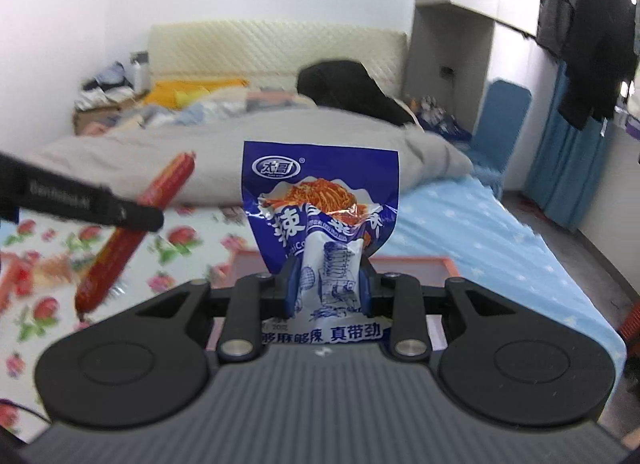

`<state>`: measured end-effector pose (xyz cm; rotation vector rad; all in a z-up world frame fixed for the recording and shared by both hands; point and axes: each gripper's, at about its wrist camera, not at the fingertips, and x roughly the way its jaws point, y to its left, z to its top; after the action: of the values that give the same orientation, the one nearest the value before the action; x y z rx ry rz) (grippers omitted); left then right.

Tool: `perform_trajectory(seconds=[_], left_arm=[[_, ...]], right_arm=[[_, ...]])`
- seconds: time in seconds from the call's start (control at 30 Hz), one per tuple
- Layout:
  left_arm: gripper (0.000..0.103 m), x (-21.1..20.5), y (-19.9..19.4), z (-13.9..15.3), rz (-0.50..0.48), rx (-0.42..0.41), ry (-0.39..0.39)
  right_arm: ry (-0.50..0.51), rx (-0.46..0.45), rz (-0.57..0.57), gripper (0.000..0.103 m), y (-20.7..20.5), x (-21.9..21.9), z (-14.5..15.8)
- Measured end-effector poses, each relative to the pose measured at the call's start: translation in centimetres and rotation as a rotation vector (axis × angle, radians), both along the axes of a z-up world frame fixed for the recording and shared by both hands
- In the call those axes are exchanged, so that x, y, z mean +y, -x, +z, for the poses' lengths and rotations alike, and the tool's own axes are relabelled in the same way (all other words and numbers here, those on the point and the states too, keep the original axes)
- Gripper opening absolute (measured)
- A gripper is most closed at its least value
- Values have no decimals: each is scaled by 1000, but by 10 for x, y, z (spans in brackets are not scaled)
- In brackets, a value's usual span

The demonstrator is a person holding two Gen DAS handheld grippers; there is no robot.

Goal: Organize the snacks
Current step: 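Lift the sausage and blue bag and carry both toward the deep pink box, then lower both snacks into the deep pink box and open both grippers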

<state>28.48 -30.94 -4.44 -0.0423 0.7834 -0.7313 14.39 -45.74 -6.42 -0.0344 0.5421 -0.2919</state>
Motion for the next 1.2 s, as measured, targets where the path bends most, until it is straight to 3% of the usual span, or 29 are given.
perform_trajectory(seconds=[0.27, 0.4, 0.53, 0.8, 0.87, 0.9, 1.2], left_arm=[[24, -61, -10, -64, -97, 122, -160], [24, -71, -25, -88, -109, 191, -206], [24, -77, -34, -100, -118, 203, -244], [28, -77, -36, -93, -123, 170, -237], [54, -74, -35, -88, -119, 159, -235], [57, -72, -34, -85, -116, 141, -229], [58, -26, -18, -56, -39, 21, -126]], right_arm=[[-123, 179, -24, 33, -10, -43, -60], [-188, 269, -10, 33, -21, -56, -86], [-206, 316, -5, 33, -26, -59, -101], [-243, 313, -3, 35, -29, -70, -102], [-244, 300, -12, 48, -27, -72, -98], [-243, 288, -15, 59, -26, -72, -95], [-238, 136, -40, 62, -6, -63, -64]])
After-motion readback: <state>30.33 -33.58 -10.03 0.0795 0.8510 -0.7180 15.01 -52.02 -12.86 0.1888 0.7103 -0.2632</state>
